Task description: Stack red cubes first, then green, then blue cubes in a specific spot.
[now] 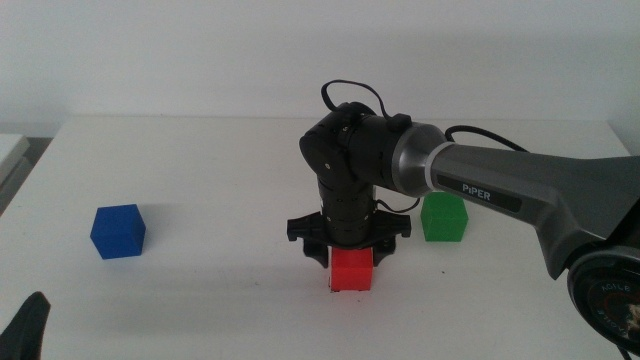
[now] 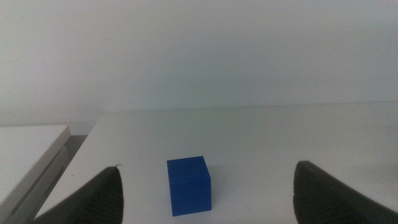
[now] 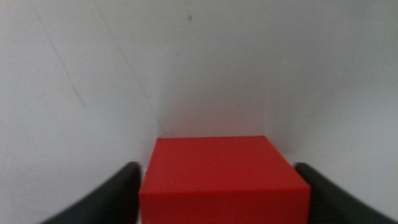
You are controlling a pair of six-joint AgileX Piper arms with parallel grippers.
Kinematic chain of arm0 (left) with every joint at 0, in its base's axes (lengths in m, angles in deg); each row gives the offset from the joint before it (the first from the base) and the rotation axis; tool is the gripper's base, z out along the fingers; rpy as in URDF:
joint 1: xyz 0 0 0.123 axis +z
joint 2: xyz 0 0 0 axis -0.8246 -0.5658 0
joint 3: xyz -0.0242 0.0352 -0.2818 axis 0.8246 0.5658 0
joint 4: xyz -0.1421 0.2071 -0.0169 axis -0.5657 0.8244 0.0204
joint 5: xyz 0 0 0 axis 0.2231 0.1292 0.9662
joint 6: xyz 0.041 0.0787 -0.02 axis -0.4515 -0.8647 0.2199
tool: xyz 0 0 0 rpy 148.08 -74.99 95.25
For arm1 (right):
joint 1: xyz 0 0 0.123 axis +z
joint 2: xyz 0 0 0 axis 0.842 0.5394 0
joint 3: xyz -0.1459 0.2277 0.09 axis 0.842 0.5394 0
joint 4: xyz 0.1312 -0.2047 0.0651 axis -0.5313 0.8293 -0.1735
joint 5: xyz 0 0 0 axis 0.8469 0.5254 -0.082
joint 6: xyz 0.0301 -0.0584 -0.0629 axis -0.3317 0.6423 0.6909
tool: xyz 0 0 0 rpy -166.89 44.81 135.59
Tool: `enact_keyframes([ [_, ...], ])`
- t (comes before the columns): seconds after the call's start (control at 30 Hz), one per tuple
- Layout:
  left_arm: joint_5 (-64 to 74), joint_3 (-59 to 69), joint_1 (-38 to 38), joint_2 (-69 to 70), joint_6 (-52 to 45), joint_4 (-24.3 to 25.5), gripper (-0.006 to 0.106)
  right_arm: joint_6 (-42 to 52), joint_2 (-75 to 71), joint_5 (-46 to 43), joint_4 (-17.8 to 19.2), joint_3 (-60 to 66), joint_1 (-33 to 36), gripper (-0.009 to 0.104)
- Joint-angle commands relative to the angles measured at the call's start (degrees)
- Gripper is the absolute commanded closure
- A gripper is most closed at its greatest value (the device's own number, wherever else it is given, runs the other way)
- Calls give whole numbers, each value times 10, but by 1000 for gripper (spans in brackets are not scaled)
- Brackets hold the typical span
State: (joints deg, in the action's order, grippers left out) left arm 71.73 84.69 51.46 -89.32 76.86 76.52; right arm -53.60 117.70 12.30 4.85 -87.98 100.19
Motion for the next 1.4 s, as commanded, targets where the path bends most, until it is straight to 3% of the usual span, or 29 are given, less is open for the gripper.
enact_keyframes([
  [0.0, -8, 0, 1, 1, 2, 1, 7, 13, 0, 1, 2, -4, 1, 31],
  [0.1, -8, 0, 1, 1, 2, 1, 7, 21, -4, 2, 2, -4, 4, 9],
  [0.17, -8, 0, 1, 1, 2, 1, 7, 34, -27, 5, 4, -4, 8, 2],
  [0.33, -8, 0, 1, 1, 2, 1, 7, 82, -127, 16, 34, -4, -3, 2],
  [0.6, -8, 0, 1, 1, 2, 1, 7, 139, -159, 38, 31, 19, -125, 2],
  [0.8, -8, 0, 1, 1, 2, 1, 7, 158, -159, -63, 14, 103, -177, 2],
  [0.93, -8, 0, 1, 1, 2, 1, 7, 158, -151, -112, 17, 132, -191, 2],
  [1.37, -8, 0, 1, 1, 2, 1, 7, 158, -85, -142, 21, 133, -194, 2],
])
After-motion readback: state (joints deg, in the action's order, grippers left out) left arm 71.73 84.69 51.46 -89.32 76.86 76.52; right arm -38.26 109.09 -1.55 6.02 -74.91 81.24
